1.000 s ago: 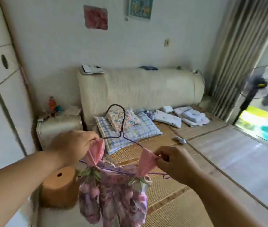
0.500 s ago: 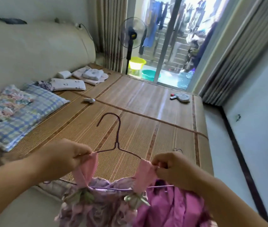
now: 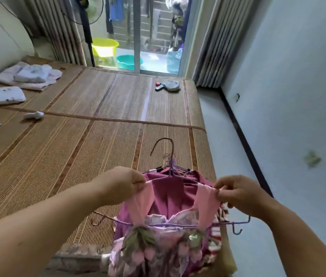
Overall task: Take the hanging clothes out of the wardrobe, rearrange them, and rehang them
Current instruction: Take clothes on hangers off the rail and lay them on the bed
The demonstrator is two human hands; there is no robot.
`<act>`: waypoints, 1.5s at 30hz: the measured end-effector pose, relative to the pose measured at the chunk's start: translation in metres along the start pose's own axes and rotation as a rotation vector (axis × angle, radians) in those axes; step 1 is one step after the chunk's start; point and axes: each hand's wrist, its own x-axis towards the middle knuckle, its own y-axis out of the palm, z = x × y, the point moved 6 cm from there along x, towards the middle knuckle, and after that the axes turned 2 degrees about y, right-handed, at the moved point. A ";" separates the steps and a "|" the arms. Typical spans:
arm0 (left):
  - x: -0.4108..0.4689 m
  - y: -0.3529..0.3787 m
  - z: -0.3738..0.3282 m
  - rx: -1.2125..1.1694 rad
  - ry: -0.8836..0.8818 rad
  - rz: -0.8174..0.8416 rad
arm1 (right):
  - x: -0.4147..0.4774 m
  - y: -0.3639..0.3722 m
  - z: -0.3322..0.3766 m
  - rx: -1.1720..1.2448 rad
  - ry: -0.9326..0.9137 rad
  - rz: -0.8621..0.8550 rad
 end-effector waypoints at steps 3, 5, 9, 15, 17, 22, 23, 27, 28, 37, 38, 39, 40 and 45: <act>0.058 0.019 -0.005 0.042 -0.046 -0.006 | 0.048 -0.010 -0.046 0.002 0.022 -0.051; 0.099 0.028 0.001 0.058 -0.117 -0.021 | 0.089 -0.015 -0.075 0.002 0.039 -0.069; 0.175 0.047 0.024 0.144 -0.241 -0.016 | 0.169 -0.008 -0.123 -0.011 0.072 -0.068; 0.271 0.086 0.068 0.291 -0.339 0.019 | 0.277 0.037 -0.195 0.043 0.192 -0.030; 0.296 0.104 0.081 0.326 -0.333 0.042 | 0.304 0.055 -0.218 0.028 0.224 -0.016; 0.332 0.162 0.116 0.291 -0.356 0.214 | 0.351 0.093 -0.267 -0.013 0.316 0.001; 0.336 0.172 0.122 0.293 -0.362 0.225 | 0.359 0.099 -0.274 -0.039 0.322 0.007; 0.338 0.202 0.142 0.201 -0.402 0.161 | 0.388 0.125 -0.288 -0.148 0.316 0.040; 0.336 0.209 0.146 0.175 -0.409 0.159 | 0.393 0.131 -0.290 -0.167 0.325 0.054; 0.289 0.233 0.152 0.130 -0.449 0.262 | 0.390 0.143 -0.238 -0.336 0.141 0.089; 0.284 0.222 0.149 0.134 -0.447 0.243 | 0.388 0.140 -0.219 -0.335 0.087 0.084; 0.278 0.208 0.147 0.136 -0.450 0.215 | 0.387 0.138 -0.194 -0.333 0.015 0.074; 0.273 0.191 0.145 0.138 -0.455 0.185 | 0.385 0.137 -0.167 -0.333 -0.064 0.069; 0.223 0.094 0.135 0.129 -0.501 -0.029 | 0.363 0.148 -0.012 -0.354 -0.471 0.112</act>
